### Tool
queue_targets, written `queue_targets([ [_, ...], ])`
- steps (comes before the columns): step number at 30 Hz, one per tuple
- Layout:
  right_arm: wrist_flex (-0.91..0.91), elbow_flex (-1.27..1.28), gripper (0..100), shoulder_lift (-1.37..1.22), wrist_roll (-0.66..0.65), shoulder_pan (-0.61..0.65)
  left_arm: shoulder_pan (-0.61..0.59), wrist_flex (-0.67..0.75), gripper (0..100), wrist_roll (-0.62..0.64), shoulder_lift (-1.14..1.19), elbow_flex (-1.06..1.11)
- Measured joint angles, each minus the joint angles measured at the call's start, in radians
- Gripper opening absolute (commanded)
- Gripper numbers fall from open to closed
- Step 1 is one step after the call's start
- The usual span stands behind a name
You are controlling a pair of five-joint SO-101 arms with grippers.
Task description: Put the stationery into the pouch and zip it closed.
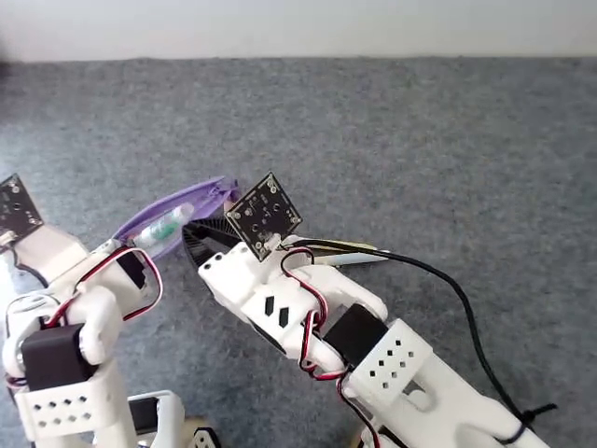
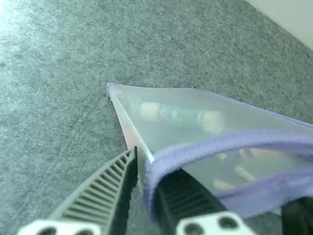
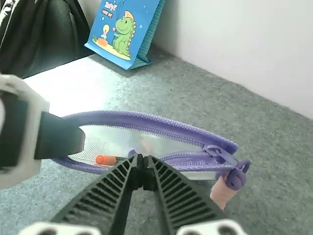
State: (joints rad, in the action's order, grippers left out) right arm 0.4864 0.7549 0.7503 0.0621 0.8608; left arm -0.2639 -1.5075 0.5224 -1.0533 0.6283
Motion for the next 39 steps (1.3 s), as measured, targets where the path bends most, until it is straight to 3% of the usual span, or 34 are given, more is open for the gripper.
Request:
queue_targets([
  [7,0.192,0.002,1.0,0.112,0.064,-0.255,-0.003,0.000,1,0.000,0.000,0.000],
  [14,0.522,0.000,1.5,-0.012,-0.012,-0.417,-0.002,0.000,1,0.000,0.000,0.000],
  [24,0.741,-0.307,2.4,-0.442,-0.218,-0.427,-0.002,0.000,1,0.000,0.000,0.000],
  [32,0.964,-0.740,31.3,-0.864,-0.238,-0.430,-0.002,0.000,1,0.000,0.000,0.000],
  [39,1.000,-1.014,27.2,-1.152,-0.315,-0.430,-0.002,0.000,1,0.000,0.000,0.000],
])
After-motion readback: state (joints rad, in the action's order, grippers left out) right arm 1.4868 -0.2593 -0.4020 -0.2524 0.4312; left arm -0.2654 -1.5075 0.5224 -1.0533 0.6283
